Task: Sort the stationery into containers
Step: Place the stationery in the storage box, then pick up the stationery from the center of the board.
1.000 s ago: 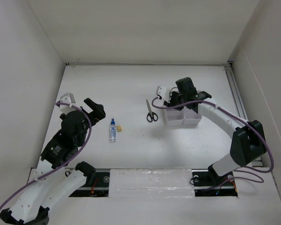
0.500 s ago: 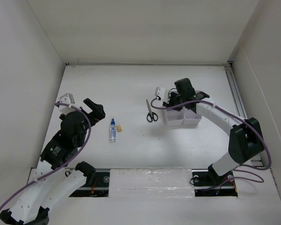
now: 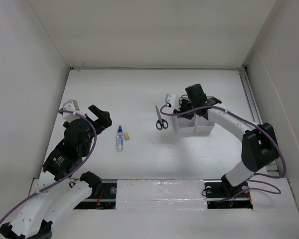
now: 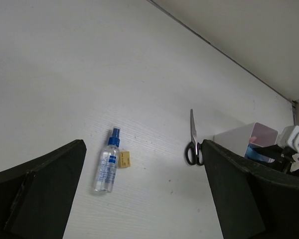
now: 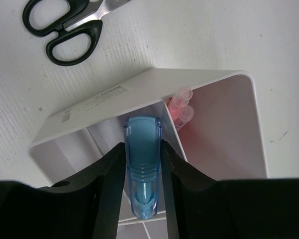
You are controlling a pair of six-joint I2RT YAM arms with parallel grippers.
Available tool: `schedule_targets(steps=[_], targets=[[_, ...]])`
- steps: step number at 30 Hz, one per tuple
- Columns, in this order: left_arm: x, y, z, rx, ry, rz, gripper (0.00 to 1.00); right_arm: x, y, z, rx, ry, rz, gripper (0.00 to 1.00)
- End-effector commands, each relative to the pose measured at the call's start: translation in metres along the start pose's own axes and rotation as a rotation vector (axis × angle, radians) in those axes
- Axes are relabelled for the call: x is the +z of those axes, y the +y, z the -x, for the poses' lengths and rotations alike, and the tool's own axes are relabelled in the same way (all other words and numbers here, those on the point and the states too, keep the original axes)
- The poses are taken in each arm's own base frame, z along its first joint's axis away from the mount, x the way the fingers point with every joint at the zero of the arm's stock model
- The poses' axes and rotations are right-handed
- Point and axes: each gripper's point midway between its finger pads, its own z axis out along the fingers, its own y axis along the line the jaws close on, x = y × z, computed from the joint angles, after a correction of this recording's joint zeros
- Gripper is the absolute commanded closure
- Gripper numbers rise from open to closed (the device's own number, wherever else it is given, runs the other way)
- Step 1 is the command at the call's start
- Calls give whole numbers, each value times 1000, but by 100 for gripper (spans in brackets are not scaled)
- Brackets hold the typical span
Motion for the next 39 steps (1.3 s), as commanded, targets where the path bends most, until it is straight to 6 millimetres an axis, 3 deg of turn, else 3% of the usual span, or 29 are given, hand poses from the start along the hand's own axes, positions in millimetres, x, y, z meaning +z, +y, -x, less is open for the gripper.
schedule_targets(steps=[1, 3, 5, 6, 11, 17, 22, 26, 29, 30, 32, 33, 35, 36, 38, 39], targets=[[0, -3, 6, -7, -29, -13, 0, -10, -10, 17, 0, -58, -25, 59], [0, -3, 6, -7, -29, -13, 0, -13, -11, 21, -4, -80, -32, 57], [0, -3, 6, -7, -29, -13, 0, -16, -14, 24, -10, -96, -50, 45], [0, -3, 6, -7, -29, -13, 0, -19, -15, 25, -11, -101, -57, 0], [0, -3, 6, -7, -29, -13, 0, -23, -18, 27, -14, -103, -73, 0], [0, -5, 6, -2, -28, -26, 0, -56, -31, 49, -24, -177, -176, 0], [0, -5, 6, -2, -28, -26, 0, -74, -29, 68, -23, -238, -211, 0], [0, -5, 6, -2, -28, -26, 0, -107, -41, 93, 1, -373, -314, 0], [1, -4, 7, -2, -34, -19, 0, -150, -59, 127, 77, -522, -439, 0], [2, -4, 6, 2, -28, -14, 0, -158, -66, 137, 139, -554, -485, 0], [2, -4, 6, 2, -28, -14, 0, -179, -77, 156, 488, -652, -567, 0], [2, -4, 6, 2, -28, -14, 0, -193, -83, 173, 554, -701, -537, 0], [2, -2, 5, -2, -29, -2, 0, -165, -75, 182, 636, -626, -439, 0], [3, 0, 7, -2, -37, 7, 0, -177, -86, 189, 730, -612, -563, 0], [3, 2, 6, -8, -37, 19, 0, -155, -77, 192, 812, -538, -669, 0], [3, 2, 6, -8, -37, 19, 0, -166, -75, 194, 858, -530, -828, 0]])
